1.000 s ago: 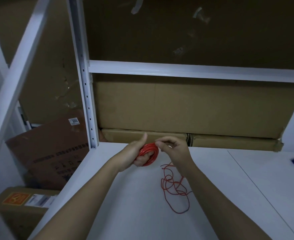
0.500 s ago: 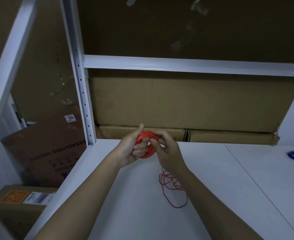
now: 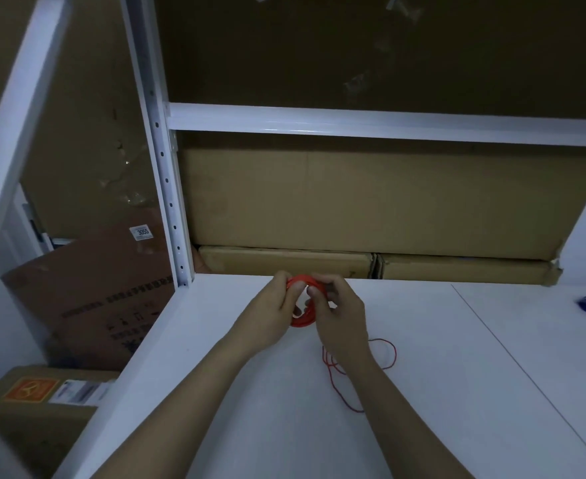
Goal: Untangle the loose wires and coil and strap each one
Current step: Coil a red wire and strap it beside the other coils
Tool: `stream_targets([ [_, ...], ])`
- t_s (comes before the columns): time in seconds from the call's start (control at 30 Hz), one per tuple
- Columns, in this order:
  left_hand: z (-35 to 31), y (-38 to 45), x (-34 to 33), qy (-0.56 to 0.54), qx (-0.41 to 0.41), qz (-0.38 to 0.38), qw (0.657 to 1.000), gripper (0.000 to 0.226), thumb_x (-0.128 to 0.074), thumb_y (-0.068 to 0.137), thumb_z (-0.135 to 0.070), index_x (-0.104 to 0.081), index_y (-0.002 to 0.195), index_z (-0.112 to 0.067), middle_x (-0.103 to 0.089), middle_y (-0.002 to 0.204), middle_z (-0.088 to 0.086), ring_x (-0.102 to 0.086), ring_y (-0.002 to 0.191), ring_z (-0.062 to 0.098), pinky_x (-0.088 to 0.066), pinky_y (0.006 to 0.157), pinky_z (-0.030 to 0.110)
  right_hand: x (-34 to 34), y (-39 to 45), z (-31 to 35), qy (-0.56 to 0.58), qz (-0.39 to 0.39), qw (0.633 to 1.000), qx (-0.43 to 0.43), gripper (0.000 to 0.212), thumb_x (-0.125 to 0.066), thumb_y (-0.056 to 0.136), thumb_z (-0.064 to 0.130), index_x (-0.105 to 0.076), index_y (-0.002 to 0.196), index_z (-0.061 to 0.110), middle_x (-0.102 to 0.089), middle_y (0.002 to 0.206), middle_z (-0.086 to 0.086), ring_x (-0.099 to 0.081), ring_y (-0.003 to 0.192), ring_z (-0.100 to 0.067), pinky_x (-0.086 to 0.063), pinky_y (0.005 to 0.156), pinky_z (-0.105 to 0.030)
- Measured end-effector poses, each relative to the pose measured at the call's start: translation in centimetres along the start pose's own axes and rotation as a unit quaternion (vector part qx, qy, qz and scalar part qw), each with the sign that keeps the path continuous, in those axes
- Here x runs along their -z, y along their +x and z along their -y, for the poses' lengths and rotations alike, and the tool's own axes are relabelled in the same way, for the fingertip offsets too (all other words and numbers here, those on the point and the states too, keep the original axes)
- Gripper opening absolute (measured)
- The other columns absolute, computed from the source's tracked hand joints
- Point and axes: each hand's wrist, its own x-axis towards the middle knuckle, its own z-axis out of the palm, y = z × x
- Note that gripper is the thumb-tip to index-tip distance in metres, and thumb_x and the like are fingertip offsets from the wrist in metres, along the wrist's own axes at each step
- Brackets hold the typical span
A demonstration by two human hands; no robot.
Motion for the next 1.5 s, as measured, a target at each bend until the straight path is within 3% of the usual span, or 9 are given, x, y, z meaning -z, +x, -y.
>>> stream_targets([
  [0.07,0.0,-0.4,-0.4,0.02,-0.004,-0.031,0.999,0.025,-0.034,0.101,-0.042,-0.048,0.093,-0.023,-0.064,0.081,-0.001,-0.065,0.072,0.006,-0.055,0.059,0.028,-0.2,-0.6,0.2,0.009,0.009,1.0,-0.016,0.022,-0.056,0.094,0.011,-0.057,0.096,0.033,-0.064,0.095,0.012,-0.062,0.09,-0.009,-0.049,0.072,-0.015],
  [0.17,-0.1,-0.4,-1.3,0.078,-0.017,-0.051,0.996,0.025,-0.031,0.101,-0.04,-0.046,0.088,-0.025,-0.064,0.074,-0.001,-0.065,0.067,0.013,-0.055,0.064,0.037,0.2,-1.4,0.0,-0.114,-0.005,0.993,0.022,0.018,-0.052,0.097,0.015,-0.058,0.112,0.021,-0.055,0.118,0.011,-0.047,0.11,-0.001,-0.033,0.089,-0.005],
  [0.27,-0.3,-0.1,-2.6,0.127,-0.052,-0.049,0.989,0.027,-0.03,0.101,-0.039,-0.047,0.091,-0.021,-0.061,0.073,-0.003,-0.062,0.066,0.015,-0.05,0.063,0.033,1.6,-2.0,-0.6,-0.209,-0.012,0.976,0.066,0.024,-0.049,0.098,0.013,-0.058,0.12,0.012,-0.059,0.117,0.004,-0.047,0.105,0.0,-0.029,0.087,-0.001],
  [0.4,-0.9,0.7,-4.8,0.156,-0.107,-0.019,0.982,0.023,-0.032,0.101,-0.035,-0.049,0.097,-0.02,-0.055,0.074,-0.008,-0.056,0.064,0.01,-0.046,0.061,0.029,4.3,-2.6,-1.6,-0.219,0.007,0.976,0.014,0.031,-0.045,0.1,0.015,-0.054,0.129,0.014,-0.062,0.119,0.002,-0.058,0.105,-0.011,-0.04,0.087,-0.013],
  [0.53,-2.7,1.9,-8.0,0.169,-0.141,0.029,0.975,0.023,-0.033,0.102,-0.032,-0.048,0.1,-0.014,-0.054,0.078,-0.002,-0.057,0.071,0.021,-0.047,0.064,0.036,7.2,-2.9,-2.2,-0.186,0.011,0.98,-0.065,0.037,-0.035,0.103,0.017,-0.046,0.138,0.017,-0.054,0.114,0.004,-0.053,0.097,-0.007,-0.038,0.081,-0.007],
  [0.77,-7.7,1.3,-16.6,0.15,-0.171,0.072,0.971,0.021,-0.031,0.103,-0.029,-0.046,0.097,-0.015,-0.052,0.075,-0.003,-0.054,0.067,0.02,-0.04,0.059,0.031,15.2,-4.7,-3.1,-0.164,-0.079,0.977,-0.11,0.021,-0.031,0.103,0.027,-0.052,0.102,0.026,-0.055,0.08,0.015,-0.054,0.07,0.002,-0.039,0.06,-0.015],
  [0.93,-12.6,0.6,-24.0,0.105,-0.192,0.093,0.971,0.023,-0.031,0.103,-0.027,-0.049,0.1,-0.014,-0.054,0.081,-0.002,-0.053,0.071,0.018,-0.036,0.061,0.028,23.3,-6.1,-3.8,-0.128,-0.137,0.976,-0.11,0.024,-0.031,0.104,0.025,-0.051,0.093,0.031,-0.057,0.076,0.002,-0.057,0.062,-0.011,-0.051,0.058,-0.033],
  [1.23,-23.0,-0.7,-40.9,0.083,-0.184,0.116,0.972,0.039,-0.022,0.105,-0.034,-0.053,0.117,-0.014,-0.065,0.105,0.005,-0.062,0.088,0.022,-0.048,0.076,0.035,43.1,-8.1,-7.5,-0.23,-0.15,0.952,-0.139,0.018,-0.035,0.103,0.018,-0.051,0.095,0.021,-0.056,0.068,0.003,-0.056,0.061,-0.011,-0.044,0.055,-0.02],
  [1.5,-28.5,2.7,-52.2,-0.009,-0.095,0.319,0.943,0.042,-0.026,0.101,-0.05,-0.06,0.099,-0.024,-0.065,0.085,-0.007,-0.06,0.079,0.009,-0.044,0.069,0.023,56.8,-8.5,-12.7,-0.234,-0.163,0.946,-0.151,0.024,-0.034,0.102,0.011,-0.053,0.089,0.018,-0.054,0.064,0.002,-0.051,0.053,0.0,-0.038,0.05,-0.011],
])
